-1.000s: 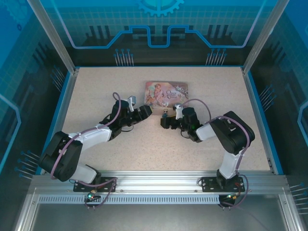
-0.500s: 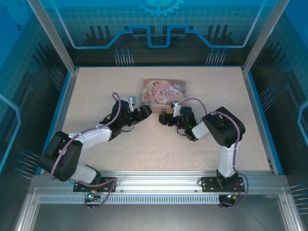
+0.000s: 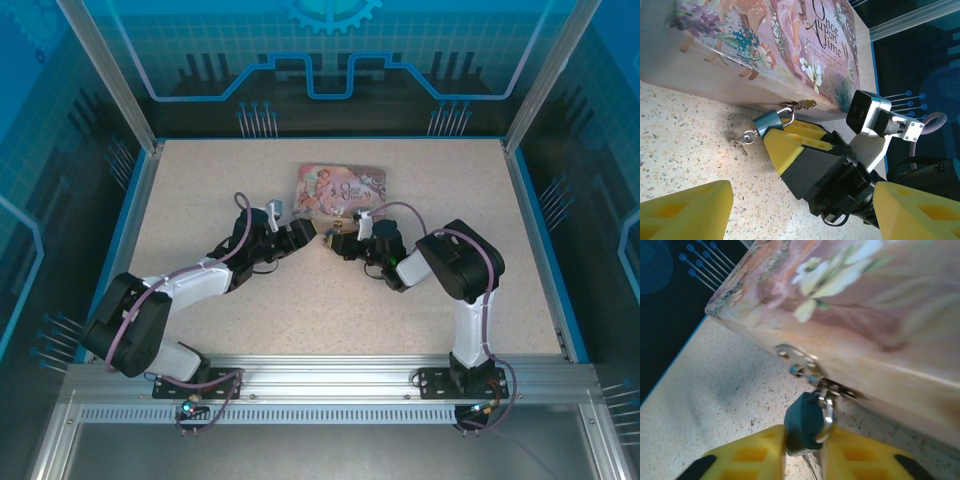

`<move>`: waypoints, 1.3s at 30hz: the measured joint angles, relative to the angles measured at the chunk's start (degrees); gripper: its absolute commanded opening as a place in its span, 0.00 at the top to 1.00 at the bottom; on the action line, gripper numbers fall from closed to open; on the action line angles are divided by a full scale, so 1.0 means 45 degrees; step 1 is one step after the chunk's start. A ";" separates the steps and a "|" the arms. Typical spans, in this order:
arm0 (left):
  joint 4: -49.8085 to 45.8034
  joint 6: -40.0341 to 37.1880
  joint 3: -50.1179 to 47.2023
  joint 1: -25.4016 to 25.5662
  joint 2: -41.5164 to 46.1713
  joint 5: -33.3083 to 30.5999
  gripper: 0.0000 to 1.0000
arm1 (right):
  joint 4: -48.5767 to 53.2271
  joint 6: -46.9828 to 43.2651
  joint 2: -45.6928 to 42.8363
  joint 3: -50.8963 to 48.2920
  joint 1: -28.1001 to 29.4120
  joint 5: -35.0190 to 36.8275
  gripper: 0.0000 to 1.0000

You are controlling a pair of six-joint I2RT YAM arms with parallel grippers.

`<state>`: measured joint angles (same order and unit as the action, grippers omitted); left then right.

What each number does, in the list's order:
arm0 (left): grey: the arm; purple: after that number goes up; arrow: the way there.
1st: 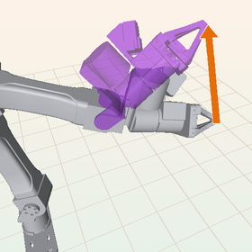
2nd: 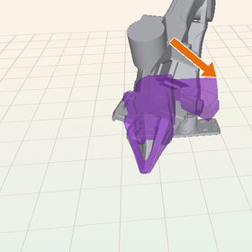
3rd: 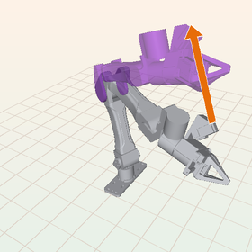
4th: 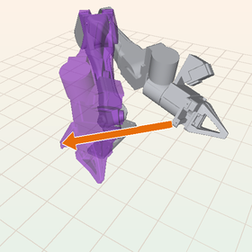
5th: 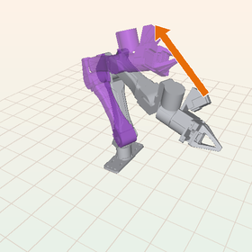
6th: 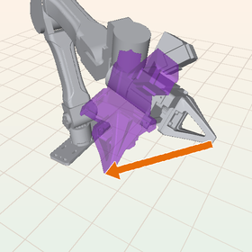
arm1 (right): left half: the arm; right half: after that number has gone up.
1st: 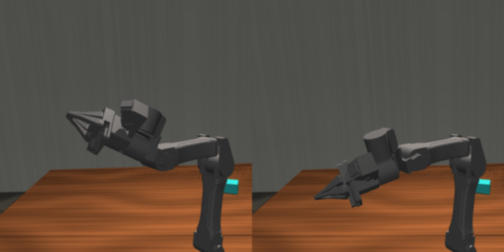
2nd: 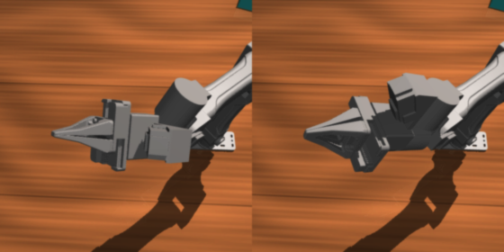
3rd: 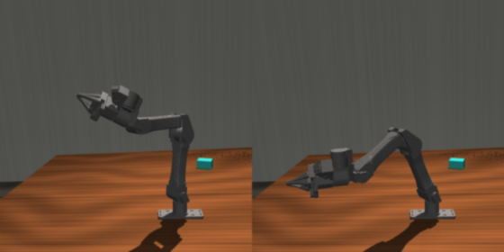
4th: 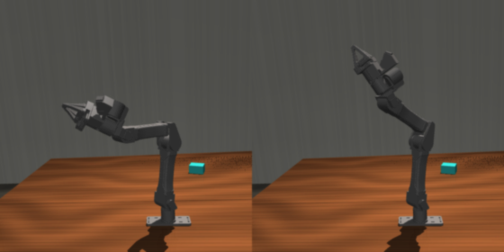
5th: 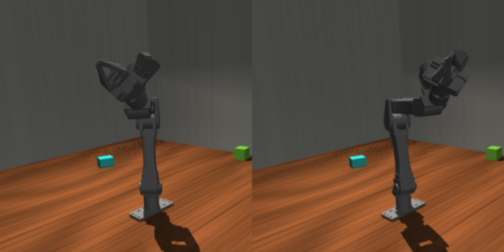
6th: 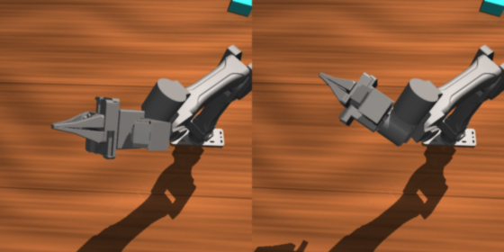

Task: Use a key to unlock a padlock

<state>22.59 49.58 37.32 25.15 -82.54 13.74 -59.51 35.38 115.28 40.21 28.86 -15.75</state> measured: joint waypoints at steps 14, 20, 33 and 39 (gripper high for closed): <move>0.0102 0.0078 0.0000 0.0374 -0.0554 0.0248 0.27 | 0.0189 0.0340 -0.0194 -0.0204 -0.0219 -0.0364 0.97; 0.0641 0.0335 0.0039 0.0427 -0.1365 0.0724 0.31 | 0.1161 0.0442 -0.0884 -0.0223 -0.0525 -0.1137 0.97; 0.2317 0.0442 0.0680 0.0641 -0.3492 0.1540 0.35 | 0.2953 0.0374 -0.1744 -0.0413 -0.1248 -0.2788 0.98; 0.2696 0.0602 0.0962 0.0792 -0.3842 0.1637 0.37 | 0.3876 0.0359 -0.2404 -0.0413 -0.1302 -0.3483 0.99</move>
<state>34.72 52.29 41.65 28.71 -99.83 21.10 -42.06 36.99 104.47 38.35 23.00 -31.42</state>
